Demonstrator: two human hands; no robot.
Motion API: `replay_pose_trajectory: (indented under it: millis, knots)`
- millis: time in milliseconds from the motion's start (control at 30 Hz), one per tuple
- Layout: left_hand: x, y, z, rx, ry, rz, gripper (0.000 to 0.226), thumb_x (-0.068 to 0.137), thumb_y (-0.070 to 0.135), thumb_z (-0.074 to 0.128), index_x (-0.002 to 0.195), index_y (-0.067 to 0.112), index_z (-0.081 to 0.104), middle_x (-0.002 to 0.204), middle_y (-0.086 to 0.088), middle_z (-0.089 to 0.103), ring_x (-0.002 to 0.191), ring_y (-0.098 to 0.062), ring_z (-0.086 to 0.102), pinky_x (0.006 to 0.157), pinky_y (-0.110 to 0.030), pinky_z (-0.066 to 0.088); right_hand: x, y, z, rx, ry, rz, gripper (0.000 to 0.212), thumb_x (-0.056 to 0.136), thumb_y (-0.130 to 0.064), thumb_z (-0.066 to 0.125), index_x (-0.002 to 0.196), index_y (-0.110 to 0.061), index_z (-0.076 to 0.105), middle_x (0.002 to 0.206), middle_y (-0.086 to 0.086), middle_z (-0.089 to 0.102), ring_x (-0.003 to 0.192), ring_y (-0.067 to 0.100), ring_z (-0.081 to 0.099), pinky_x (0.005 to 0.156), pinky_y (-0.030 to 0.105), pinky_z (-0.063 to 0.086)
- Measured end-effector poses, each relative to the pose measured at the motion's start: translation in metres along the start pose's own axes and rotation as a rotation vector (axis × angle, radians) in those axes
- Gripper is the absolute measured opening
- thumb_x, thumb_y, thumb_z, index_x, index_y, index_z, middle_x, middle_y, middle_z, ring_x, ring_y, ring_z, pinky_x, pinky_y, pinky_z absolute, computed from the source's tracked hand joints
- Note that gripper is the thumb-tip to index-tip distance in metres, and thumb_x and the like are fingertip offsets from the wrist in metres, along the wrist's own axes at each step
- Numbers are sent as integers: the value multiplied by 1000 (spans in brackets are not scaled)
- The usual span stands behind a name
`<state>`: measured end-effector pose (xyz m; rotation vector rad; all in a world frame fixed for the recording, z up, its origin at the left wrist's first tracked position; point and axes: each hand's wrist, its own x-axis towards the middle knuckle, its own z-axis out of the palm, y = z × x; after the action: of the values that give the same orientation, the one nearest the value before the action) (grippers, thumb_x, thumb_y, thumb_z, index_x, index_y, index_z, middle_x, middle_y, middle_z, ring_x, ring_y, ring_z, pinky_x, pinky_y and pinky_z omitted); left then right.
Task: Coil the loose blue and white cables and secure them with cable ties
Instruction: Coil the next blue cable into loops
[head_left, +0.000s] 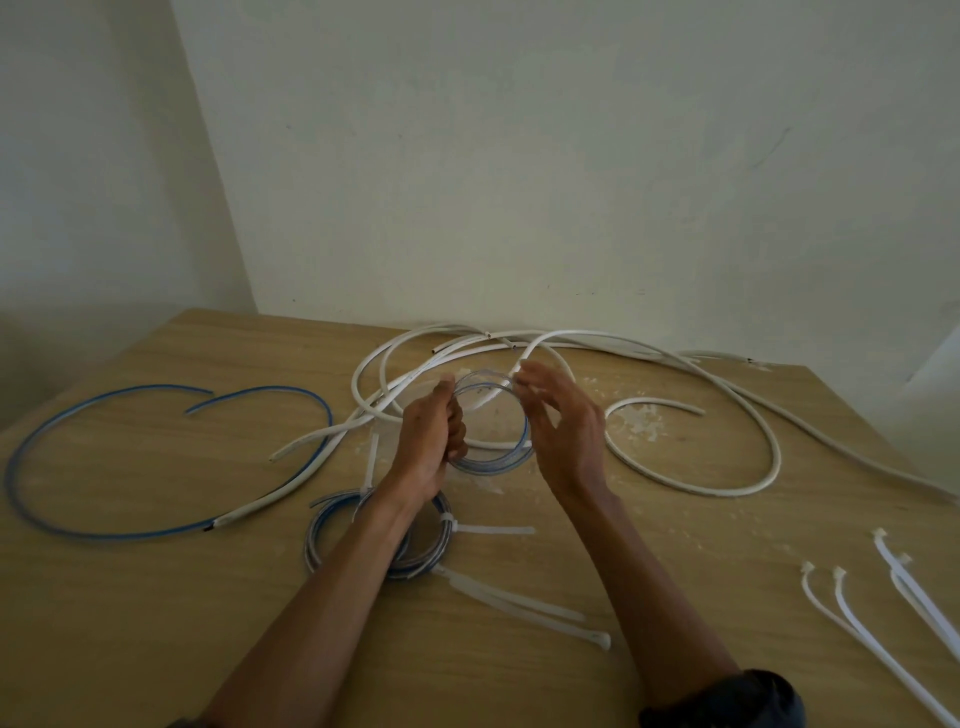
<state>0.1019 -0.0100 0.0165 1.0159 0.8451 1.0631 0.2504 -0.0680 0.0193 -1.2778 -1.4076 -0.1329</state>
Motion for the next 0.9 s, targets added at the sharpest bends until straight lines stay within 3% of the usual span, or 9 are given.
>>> replay_pose_trajectory:
  millis: [100, 267, 467, 567, 733, 900]
  knots:
    - [0, 0, -1, -21, -14, -31, 49, 106, 40, 46, 60, 23, 35, 52, 4, 21, 41, -11, 17, 41, -25, 16, -4, 4, 5, -109, -130, -136, 24, 94, -17, 72, 118, -15, 74, 121, 2, 73, 105, 13, 71, 85, 34, 61]
    - [-1, 2, -4, -114, -121, -140, 51, 105, 47, 43, 61, 23, 35, 52, 7, 18, 40, -8, 15, 39, -23, 13, -5, 10, 2, -219, -63, -236, 20, 89, -10, 77, 109, -12, 77, 102, 3, 77, 91, 15, 71, 72, 33, 60]
    - [-3, 3, -5, -104, -224, -132, 44, 107, 35, 38, 70, 16, 54, 48, 7, 21, 37, -8, 19, 38, -23, 18, -2, 11, -1, -257, -34, -227, 12, 92, -7, 73, 103, -10, 74, 99, 3, 73, 89, 18, 67, 72, 33, 55]
    - [-4, 5, -8, -37, -279, -96, 42, 107, 30, 37, 70, 17, 51, 48, 6, 24, 39, -8, 22, 41, -24, 24, -2, 7, -1, -198, -88, -167, 17, 94, -4, 68, 110, -8, 70, 110, 6, 72, 91, 18, 69, 73, 29, 57]
    - [-5, 6, -9, 86, -236, -81, 41, 107, 38, 43, 74, 16, 54, 56, 4, 33, 47, -11, 29, 50, -27, 31, -1, 11, -5, -170, -189, -88, 8, 99, -8, 61, 104, -11, 66, 90, 2, 71, 71, 20, 66, 58, 45, 56]
    - [-2, 4, -8, 84, -204, -60, 45, 108, 42, 36, 79, 14, 56, 59, 4, 22, 47, -11, 19, 44, -25, 20, -2, 10, -4, -131, -191, -108, 12, 99, -13, 63, 107, -15, 71, 100, -3, 72, 81, 13, 67, 64, 40, 57]
